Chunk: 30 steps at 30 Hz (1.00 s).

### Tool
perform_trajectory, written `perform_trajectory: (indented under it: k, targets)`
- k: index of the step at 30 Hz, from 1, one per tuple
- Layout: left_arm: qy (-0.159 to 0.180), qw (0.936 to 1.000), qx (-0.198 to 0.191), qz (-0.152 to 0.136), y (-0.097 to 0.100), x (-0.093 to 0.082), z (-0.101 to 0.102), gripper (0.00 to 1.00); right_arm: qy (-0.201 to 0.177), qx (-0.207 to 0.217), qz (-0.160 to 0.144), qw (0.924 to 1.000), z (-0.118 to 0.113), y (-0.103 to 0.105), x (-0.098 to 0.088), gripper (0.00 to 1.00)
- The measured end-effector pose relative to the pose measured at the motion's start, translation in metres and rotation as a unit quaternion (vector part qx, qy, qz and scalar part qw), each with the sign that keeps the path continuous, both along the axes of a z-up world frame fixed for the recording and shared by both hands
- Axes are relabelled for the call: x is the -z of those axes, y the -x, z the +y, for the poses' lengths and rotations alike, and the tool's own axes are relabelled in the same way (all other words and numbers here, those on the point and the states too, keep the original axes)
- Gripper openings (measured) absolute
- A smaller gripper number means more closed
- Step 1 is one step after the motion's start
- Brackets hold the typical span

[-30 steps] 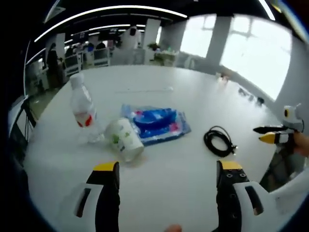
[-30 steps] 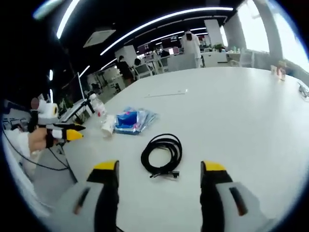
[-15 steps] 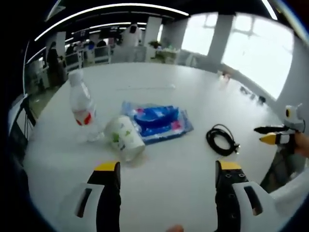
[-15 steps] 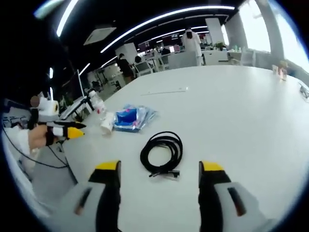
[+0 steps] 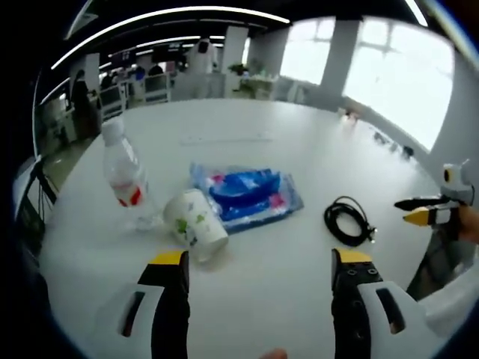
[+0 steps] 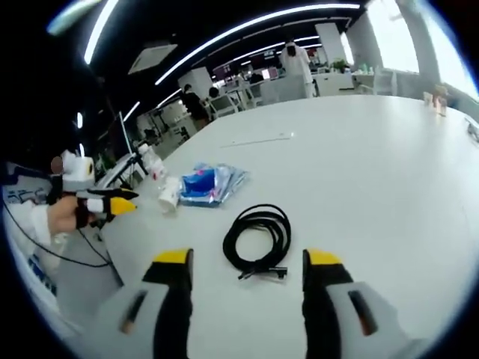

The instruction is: Arrange the tabletop items into an orderly group along one side of the table until the central work area is clear of visible clutter.

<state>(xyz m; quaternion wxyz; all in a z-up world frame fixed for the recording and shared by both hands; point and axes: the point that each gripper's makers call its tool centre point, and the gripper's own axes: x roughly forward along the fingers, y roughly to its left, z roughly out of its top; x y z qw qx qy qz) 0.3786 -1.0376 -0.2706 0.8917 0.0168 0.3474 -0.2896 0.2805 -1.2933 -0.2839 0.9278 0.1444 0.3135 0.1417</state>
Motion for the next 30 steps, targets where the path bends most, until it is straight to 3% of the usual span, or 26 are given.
perform_trajectory:
  k: [12,21,24,30]
  targets:
    - [-0.002,0.9997,0.017,-0.016,-0.023,-0.011,-0.013,0.73,0.003,-0.020,-0.007,0.9998,0.016,-0.018,-0.007,0.54]
    - [-0.010,0.9996,0.023,-0.017,-0.043,-0.008,-0.015,0.71,0.002,-0.023,-0.009,0.9997,0.026,-0.038,-0.010,0.52]
    - [-0.028,0.9986,0.029,-0.034,-0.050,-0.009,-0.016,0.68,0.000,-0.025,-0.007,0.9997,0.029,-0.044,-0.010,0.51]
    - [-0.015,0.9993,0.026,-0.022,-0.060,-0.005,-0.021,0.68,-0.002,-0.032,-0.007,0.9995,0.039,-0.056,-0.010,0.51]
